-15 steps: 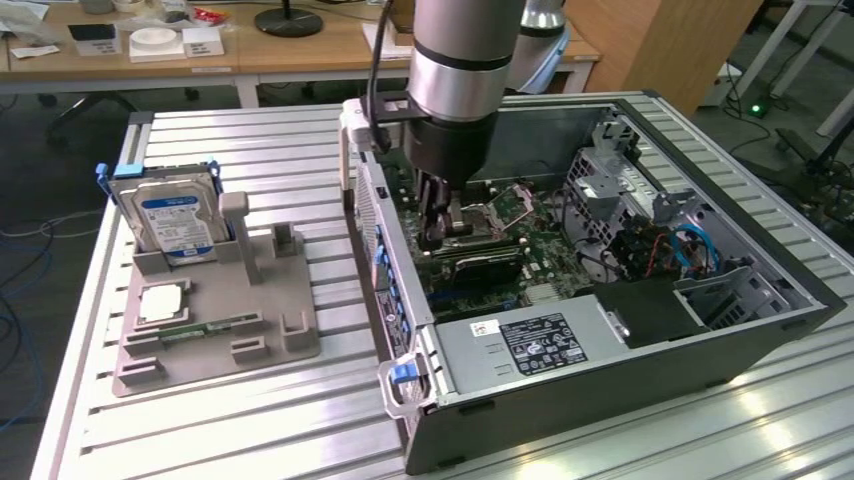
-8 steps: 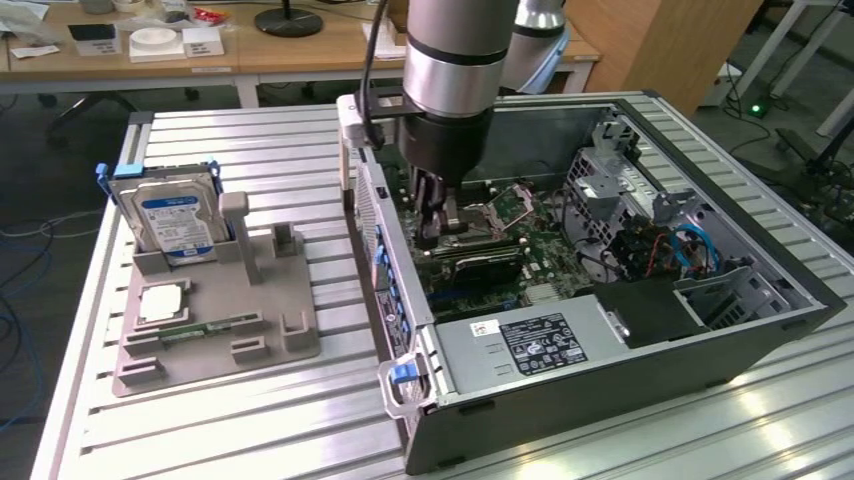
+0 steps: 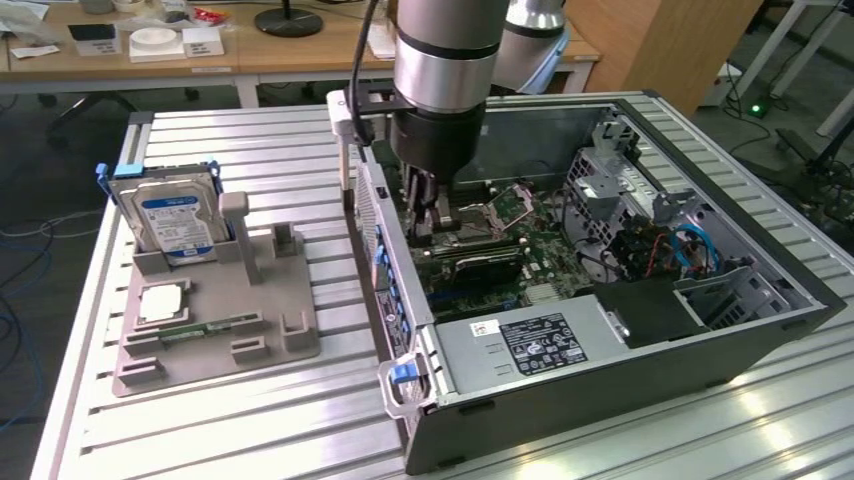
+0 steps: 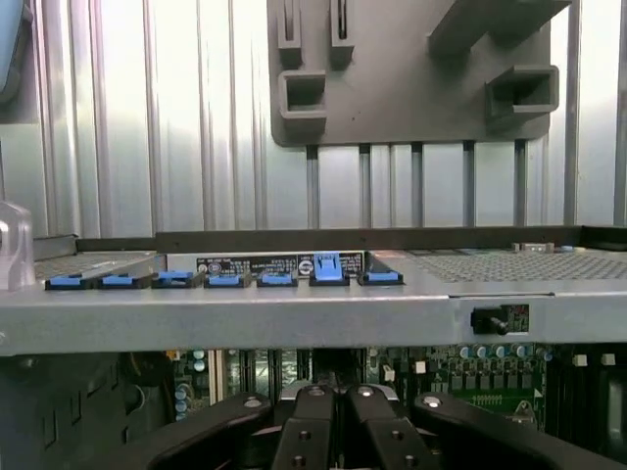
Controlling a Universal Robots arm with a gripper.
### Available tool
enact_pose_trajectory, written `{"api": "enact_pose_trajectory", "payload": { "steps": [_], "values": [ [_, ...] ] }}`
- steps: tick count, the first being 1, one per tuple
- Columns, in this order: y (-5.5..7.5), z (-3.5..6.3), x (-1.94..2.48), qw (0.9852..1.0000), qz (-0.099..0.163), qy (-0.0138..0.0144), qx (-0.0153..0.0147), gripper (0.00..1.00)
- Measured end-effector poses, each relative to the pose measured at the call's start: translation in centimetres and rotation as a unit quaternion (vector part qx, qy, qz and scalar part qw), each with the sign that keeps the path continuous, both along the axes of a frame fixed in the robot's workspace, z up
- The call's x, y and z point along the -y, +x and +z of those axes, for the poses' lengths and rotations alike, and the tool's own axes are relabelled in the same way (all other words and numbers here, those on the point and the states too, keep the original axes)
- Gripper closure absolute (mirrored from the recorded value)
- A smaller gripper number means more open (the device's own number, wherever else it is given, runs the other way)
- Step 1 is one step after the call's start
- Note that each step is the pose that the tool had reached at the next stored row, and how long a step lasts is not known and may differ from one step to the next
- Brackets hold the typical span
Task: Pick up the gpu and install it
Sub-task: 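Press down on the gpu until it lock into place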
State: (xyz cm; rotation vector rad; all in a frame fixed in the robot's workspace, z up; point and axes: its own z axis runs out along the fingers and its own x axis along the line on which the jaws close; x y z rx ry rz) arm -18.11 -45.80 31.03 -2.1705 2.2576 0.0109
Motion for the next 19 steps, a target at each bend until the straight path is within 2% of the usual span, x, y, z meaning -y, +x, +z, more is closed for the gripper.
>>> {"api": "enact_pose_trajectory", "payload": {
  "steps": [5,16,19],
  "values": [
    [-0.63,-0.02,-0.01,1.0000,0.000,0.0000,0.0000,0.90],
    [-0.64,-0.91,0.00,1.0000,0.000,-0.0002,-0.0001,0.90],
    [-0.46,-0.92,-0.01,1.0000,0.000,0.0000,-0.0012,0.90]
  ]
}}
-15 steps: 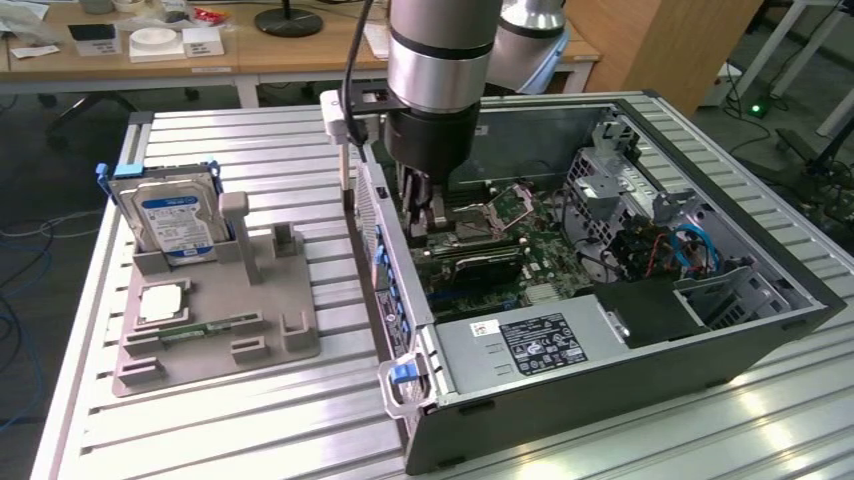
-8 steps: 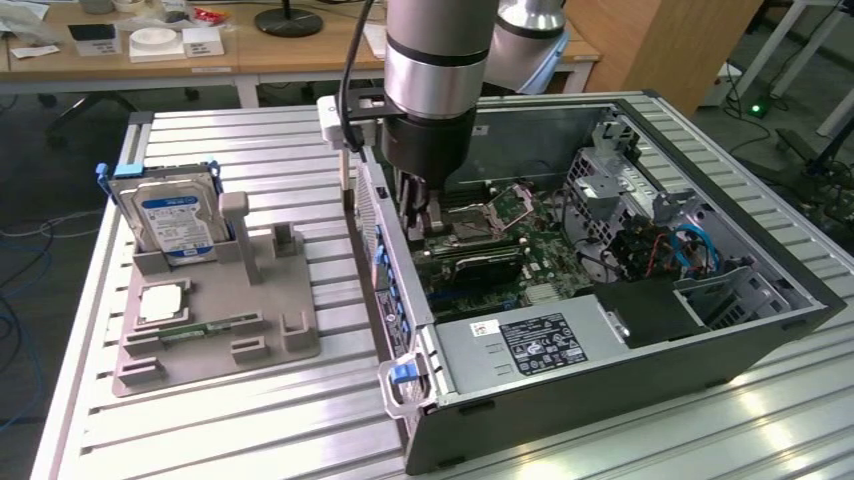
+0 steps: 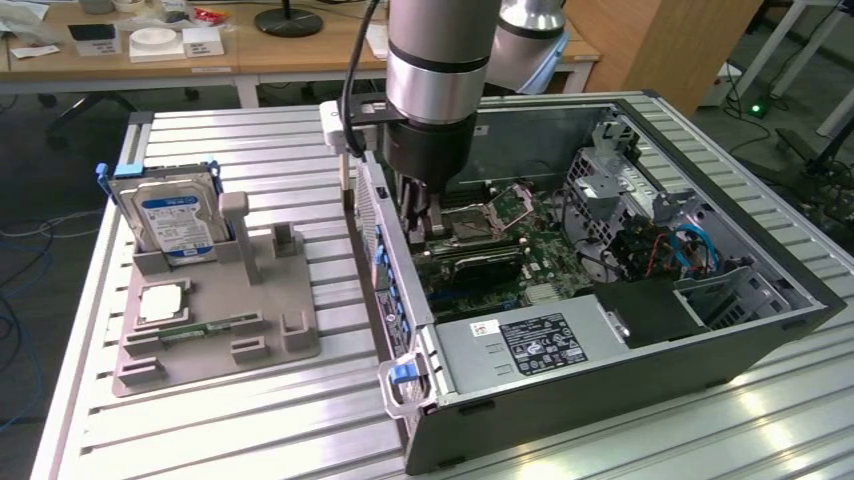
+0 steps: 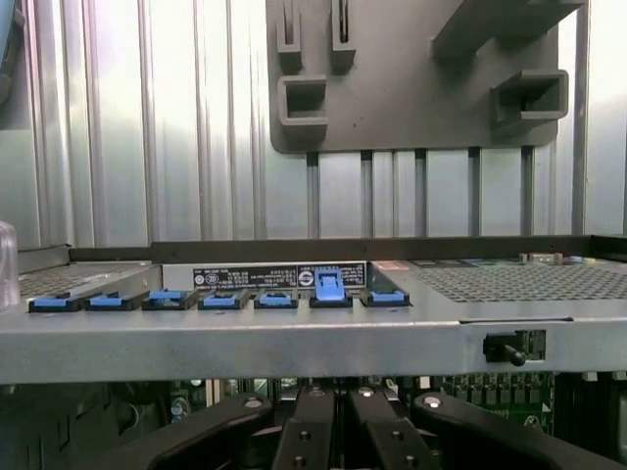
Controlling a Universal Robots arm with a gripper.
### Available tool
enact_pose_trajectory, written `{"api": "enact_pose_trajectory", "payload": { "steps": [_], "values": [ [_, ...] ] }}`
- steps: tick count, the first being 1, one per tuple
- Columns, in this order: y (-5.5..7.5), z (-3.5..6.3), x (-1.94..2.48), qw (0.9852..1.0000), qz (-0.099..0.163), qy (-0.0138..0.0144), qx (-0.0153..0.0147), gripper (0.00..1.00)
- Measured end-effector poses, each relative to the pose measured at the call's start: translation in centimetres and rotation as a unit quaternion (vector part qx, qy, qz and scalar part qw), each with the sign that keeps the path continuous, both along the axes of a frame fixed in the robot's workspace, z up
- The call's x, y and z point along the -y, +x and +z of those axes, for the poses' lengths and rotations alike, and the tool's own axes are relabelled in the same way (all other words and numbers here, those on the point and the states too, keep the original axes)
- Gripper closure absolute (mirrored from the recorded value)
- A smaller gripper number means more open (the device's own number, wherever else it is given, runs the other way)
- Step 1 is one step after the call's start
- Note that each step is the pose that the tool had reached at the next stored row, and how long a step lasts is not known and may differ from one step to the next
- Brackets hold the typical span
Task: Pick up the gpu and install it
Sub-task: 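Press down on the gpu until it lock into place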
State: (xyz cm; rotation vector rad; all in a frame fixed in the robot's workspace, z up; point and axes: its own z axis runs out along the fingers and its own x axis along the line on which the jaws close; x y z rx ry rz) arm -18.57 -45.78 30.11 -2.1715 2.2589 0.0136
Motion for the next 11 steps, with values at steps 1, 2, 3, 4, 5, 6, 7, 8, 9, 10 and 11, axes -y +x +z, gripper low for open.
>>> {"api": "enact_pose_trajectory", "payload": {
  "steps": [1,2,3,4,5,6,7,8,9,10,11],
  "values": [
    [0.1,0.01,0.00,1.0000,0.000,-0.0001,-0.0001,0.90],
    [0.2,0.01,0.00,1.0000,0.000,-0.0001,-0.0001,0.90],
    [0.4,0.01,0.00,1.0000,0.000,-0.0001,-0.0001,0.90],
    [0.5,0.01,-0.01,1.0000,0.000,-0.0001,-0.0002,0.90],
    [0.7,0.01,-0.02,1.0000,0.000,-0.0001,-0.0002,0.90],
    [0.8,0.00,-0.03,1.0000,0.000,-0.0001,-0.0001,0.90],
    [0.9,-0.04,-0.03,1.0000,0.000,0.0000,-0.0001,0.90],
    [1.0,-0.10,-0.03,1.0000,0.000,0.0000,-0.0002,0.90],
    [1.0,-0.19,-0.05,1.0000,0.000,0.0000,-0.0001,0.90],
    [1.1,-0.29,-0.07,1.0000,0.000,-0.0001,0.0001,0.90],
    [1.1,-0.39,-0.10,1.0000,0.000,-0.0001,0.0001,0.90]
  ]
}}
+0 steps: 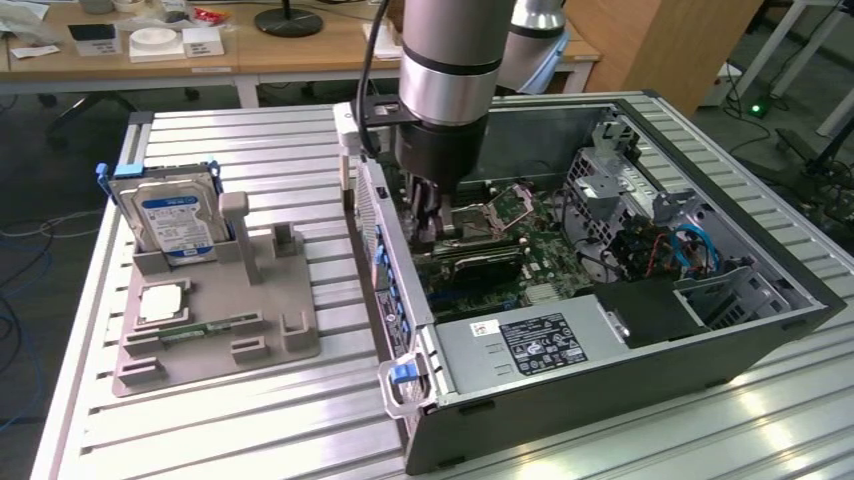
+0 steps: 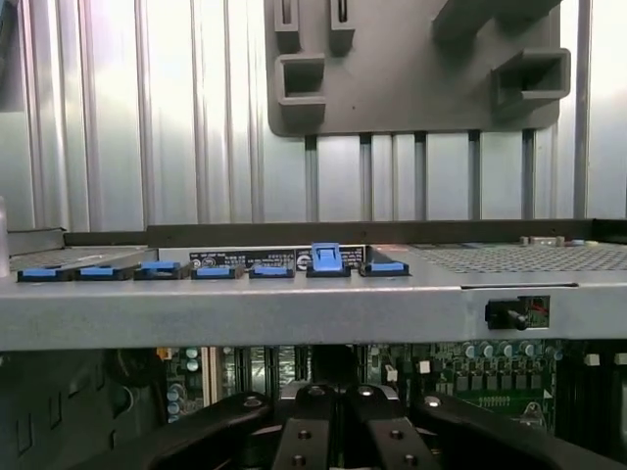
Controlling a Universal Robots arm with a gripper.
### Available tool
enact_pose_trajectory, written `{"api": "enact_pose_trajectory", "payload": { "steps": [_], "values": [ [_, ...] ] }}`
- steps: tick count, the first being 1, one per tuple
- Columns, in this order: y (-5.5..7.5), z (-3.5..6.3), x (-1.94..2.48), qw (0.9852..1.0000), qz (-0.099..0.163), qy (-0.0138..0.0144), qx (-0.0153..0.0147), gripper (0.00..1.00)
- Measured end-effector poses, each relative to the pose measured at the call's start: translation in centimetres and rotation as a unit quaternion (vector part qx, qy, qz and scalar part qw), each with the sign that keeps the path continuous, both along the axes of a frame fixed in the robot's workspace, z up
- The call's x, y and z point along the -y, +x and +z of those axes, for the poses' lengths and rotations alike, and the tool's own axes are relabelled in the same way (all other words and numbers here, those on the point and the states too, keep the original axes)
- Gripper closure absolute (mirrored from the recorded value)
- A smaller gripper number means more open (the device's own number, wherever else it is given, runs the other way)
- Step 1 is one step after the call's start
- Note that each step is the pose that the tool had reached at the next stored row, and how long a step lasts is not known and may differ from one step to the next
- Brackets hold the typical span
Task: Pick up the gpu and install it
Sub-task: 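Press down on the gpu until it lock into place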
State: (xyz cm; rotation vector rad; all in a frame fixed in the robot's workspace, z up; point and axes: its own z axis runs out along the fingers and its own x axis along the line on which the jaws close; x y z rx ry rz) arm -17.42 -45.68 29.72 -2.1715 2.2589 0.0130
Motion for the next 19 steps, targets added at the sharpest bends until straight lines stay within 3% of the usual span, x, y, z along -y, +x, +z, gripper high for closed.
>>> {"api": "enact_pose_trajectory", "payload": {
  "steps": [11,19],
  "values": [
    [2.8,-0.81,-0.40,1.0000,0.000,0.0000,0.0008,0.90],
    [3.4,-1.38,-0.38,1.0000,0.000,0.0000,0.0009,0.90]
  ]
}}
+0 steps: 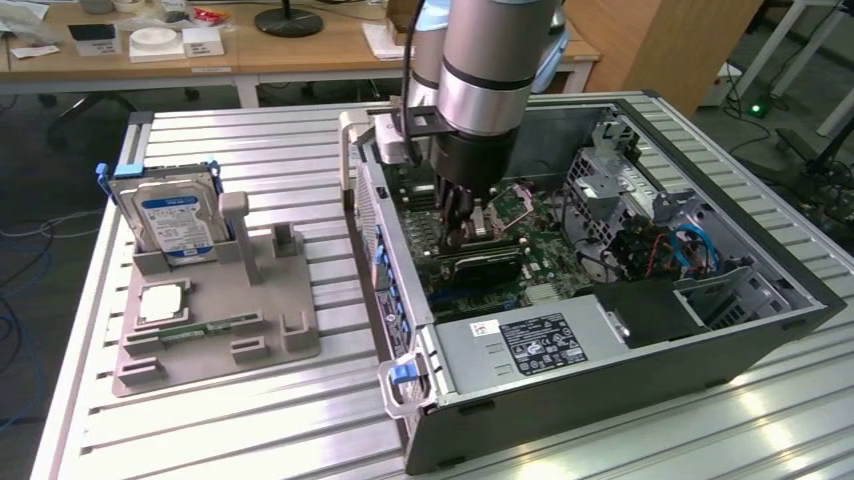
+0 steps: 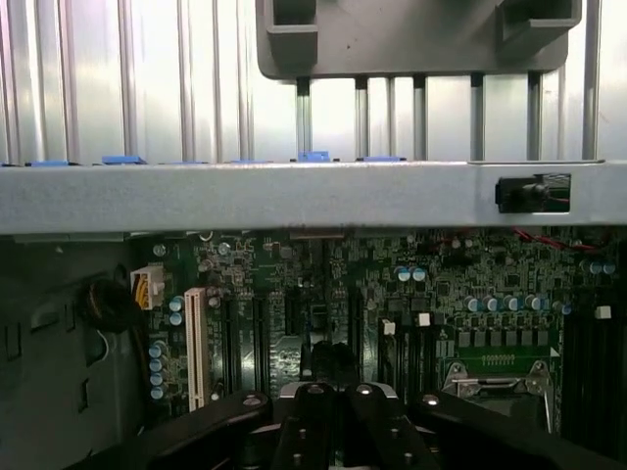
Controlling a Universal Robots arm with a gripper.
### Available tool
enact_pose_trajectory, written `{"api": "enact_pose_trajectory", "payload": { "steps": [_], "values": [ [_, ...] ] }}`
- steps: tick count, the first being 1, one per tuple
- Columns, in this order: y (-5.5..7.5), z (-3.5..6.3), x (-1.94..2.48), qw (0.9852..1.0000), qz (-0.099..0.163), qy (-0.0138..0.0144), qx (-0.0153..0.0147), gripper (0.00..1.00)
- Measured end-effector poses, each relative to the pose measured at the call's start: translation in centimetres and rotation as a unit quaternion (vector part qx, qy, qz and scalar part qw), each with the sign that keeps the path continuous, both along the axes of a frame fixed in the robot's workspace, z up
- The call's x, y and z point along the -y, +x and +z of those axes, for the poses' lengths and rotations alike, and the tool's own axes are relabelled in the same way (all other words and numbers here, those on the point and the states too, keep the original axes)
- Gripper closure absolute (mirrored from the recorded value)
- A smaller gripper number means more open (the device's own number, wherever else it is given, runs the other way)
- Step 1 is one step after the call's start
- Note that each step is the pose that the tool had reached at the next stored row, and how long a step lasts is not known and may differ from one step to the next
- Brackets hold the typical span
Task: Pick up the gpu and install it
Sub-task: 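Press down on the gpu until it lock into place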
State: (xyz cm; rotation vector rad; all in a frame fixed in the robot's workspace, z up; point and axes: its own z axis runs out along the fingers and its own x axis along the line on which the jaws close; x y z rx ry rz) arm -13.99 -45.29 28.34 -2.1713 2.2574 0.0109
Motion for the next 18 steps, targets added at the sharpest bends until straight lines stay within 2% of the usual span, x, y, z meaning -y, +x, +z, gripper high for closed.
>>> {"api": "enact_pose_trajectory", "payload": {
  "steps": [5,12,18],
  "values": [
    [0.3,-0.06,0.14,1.0000,0.000,0.0001,0.0001,0.90],
    [0.4,-0.38,0.17,0.9997,0.022,0.0001,0.0000,0.90],
    [0.4,-1.29,0.17,0.9997,0.022,0.0001,0.0001,0.90]
  ]
}}
